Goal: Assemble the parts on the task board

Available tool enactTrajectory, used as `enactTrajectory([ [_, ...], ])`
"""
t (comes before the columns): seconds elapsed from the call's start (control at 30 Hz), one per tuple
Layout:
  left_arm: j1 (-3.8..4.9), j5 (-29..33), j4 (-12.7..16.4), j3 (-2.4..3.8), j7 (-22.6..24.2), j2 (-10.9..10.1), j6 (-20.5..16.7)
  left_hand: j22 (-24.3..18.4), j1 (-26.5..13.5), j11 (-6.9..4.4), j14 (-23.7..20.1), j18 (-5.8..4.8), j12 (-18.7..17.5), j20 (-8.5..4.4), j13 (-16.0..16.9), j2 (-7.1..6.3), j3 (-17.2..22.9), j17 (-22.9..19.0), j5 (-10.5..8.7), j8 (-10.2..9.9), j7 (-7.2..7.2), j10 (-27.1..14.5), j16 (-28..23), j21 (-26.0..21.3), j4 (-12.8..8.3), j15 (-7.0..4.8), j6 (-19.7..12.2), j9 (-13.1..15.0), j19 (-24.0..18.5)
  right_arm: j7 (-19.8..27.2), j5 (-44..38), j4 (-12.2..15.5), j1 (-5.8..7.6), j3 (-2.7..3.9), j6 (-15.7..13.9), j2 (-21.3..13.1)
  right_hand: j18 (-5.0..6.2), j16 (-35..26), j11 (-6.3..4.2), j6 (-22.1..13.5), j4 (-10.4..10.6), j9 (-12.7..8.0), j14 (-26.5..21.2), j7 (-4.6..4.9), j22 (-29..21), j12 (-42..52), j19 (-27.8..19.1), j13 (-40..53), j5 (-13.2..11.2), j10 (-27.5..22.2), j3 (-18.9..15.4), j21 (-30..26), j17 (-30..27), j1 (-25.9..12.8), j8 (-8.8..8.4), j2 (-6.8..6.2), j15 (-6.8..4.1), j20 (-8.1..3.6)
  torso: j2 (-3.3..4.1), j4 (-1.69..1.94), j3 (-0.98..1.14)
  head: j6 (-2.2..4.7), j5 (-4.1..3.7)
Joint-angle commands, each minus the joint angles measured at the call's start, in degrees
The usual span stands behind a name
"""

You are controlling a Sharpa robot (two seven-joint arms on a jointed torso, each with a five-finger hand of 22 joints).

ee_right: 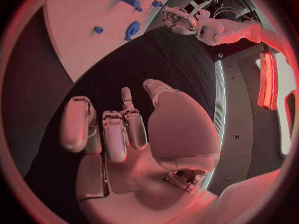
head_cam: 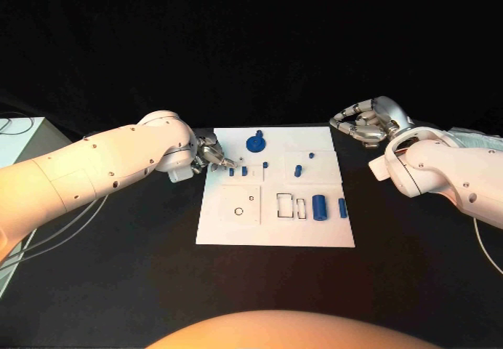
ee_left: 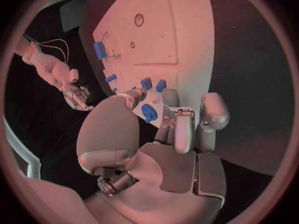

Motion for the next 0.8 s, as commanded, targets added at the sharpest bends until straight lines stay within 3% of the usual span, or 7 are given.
enactTrajectory([
  [0.03, -0.32, 2.4, 1.05, 1.09, 0.91, -0.46, -2.41, -0.73, 0.13, 0.14, 1.98, 1.04, -0.5, -0.01, -1.32, 0.61, -0.92, 4.73, -0.09, 0.07, -0.12, -1.48, -0.41, -0.62, -0.05, 0.36, -0.55, -0.22, -0.85, 0.53, 0.07, 0.1, -0.05, 0.02, 0.27, -0.06, 0.24, -0.27, 0.32, -0.53, -0.1, 0.06, 5.22, 0.01, -0.05, -0.03, -0.09, 10.95, 0.29, 3.05, -0.38, -0.25, 12.93, 0.05, 0.17, 0.61, 0.3, 0.04, 0.0, -0.03, -0.01, 0.09, -0.04],
  [0.23, -0.61, 8.67, 2.0, 2.32, 7.49, -1.13, -6.5, -14.03, 3.17, 2.36, -5.81, 3.78, -2.41, 1.81, -3.5, 1.38, -3.4, -7.92, 0.27, -0.69, 2.07, -9.04, -7.36, -11.64, -0.08, 2.45, -5.96, -1.52, -10.83, 0.55, 0.08, 0.08, -0.09, 0.02, 0.24, -0.08, 0.24, -0.27, 0.32, -0.53, -0.1, 0.06, 5.22, 0.01, -0.05, -0.03, -0.09, 10.95, 0.29, 3.05, -0.38, -0.25, 12.93, 0.05, 0.17, 0.61, 0.3, 0.04, -0.01, -0.02, 0.01, 0.26, -0.12],
  [0.3, -0.66, 10.48, 2.17, 2.5, 12.01, -1.19, -8.69, -14.6, 4.05, 2.63, -6.28, 3.88, -2.49, 2.07, -3.77, 1.57, -3.54, -8.44, 0.4, -0.74, 2.4, -9.78, -7.55, -12.28, -0.15, 2.67, -6.57, -1.85, -11.24, 0.56, 0.08, 0.07, -0.1, 0.02, 0.2, -0.09, 0.24, -0.27, 0.32, -0.53, -0.1, 0.06, 5.22, 0.01, -0.05, -0.03, -0.09, 10.95, 0.29, 3.05, -0.38, -0.25, 12.93, 0.05, 0.17, 0.61, 0.3, 0.04, -0.02, -0.01, 0.02, 0.41, -0.18],
  [0.4, -0.77, 10.93, 2.35, 2.56, 17.48, -0.96, -12.07, -22.13, 12.37, 3.27, -14.28, 5.28, -4.01, 2.89, -5.3, 2.99, -0.81, -19.27, 0.78, -1.11, 2.96, -13.75, -14.01, -19.59, -1.58, 3.36, -7.81, -3.44, -17.1, 0.6, 0.08, 0.08, -0.1, 0.02, 0.12, -0.09, 0.24, -0.27, 0.32, -0.53, -0.1, 0.06, 5.22, 0.01, -0.05, -0.03, -0.09, 10.95, 0.29, 3.05, -0.38, -0.25, 12.93, 0.05, 0.17, 0.61, 0.3, 0.04, -0.02, 0.03, 0.04, 0.62, -0.38],
  [0.47, -0.91, 9.36, 2.42, 2.35, 21.38, -0.6, -14.51, -22.89, 20.16, 3.69, -18.8, 5.25, -6.01, 3.05, -7.08, 3.05, 4.39, -24.65, 0.75, -1.77, 3.64, -15.97, -17.4, -21.02, -5.69, 3.67, -7.45, -5.14, -18.09, 0.66, 0.1, 0.07, -0.1, 0.02, 0.03, -0.08, 0.25, -0.34, 0.32, -0.58, -0.1, 0.07, 5.19, 0.01, -0.1, -0.15, -0.11, 10.87, 0.31, 3.0, -0.4, -0.35, 12.84, 0.04, 0.22, 0.61, 0.31, 0.04, -0.02, 0.01, 0.06, 0.79, -0.48],
  [0.6, -1.26, 3.01, 2.24, 1.27, 28.16, 0.57, -19.02, -20.66, 23.43, 4.95, -23.49, 5.16, -10.41, 3.7, -11.72, 1.51, 8.61, -29.17, 0.27, -4.39, 4.68, -17.16, -18.73, -18.84, -10.22, 4.62, -5.77, -9.53, -20.57, 0.83, 0.19, -0.03, -0.11, 0.02, -0.15, -0.02, 0.44, -0.61, 0.32, -0.6, -0.11, 0.07, 5.05, 0.01, -0.75, -0.58, -0.44, 10.61, 0.32, 2.81, -0.4, -1.13, 12.49, 0.06, 0.22, 0.61, 0.31, 0.04, 0.0, -0.03, -0.01, 1.3, -0.69],
  [0.8, -2.57, -9.17, 1.0, 0.06, 33.69, 3.07, -22.74, -19.63, 21.23, 5.54, -26.08, 5.26, -14.92, 4.57, -15.59, -0.18, 7.09, -31.97, -0.62, -6.59, 4.69, -19.69, -18.42, -18.16, -10.82, 5.41, -5.4, -12.7, -22.83, 1.17, 0.41, -0.18, -0.11, 0.02, -0.46, 0.14, 1.1, -2.24, 0.38, -0.99, -0.11, 0.1, 4.17, 0.09, -3.28, -4.25, -1.89, 8.35, 0.41, 1.09, -0.31, -4.39, 10.46, 0.33, 0.31, 0.62, 0.36, 0.09, 0.05, -0.11, -0.08, 1.92, -1.16],
])
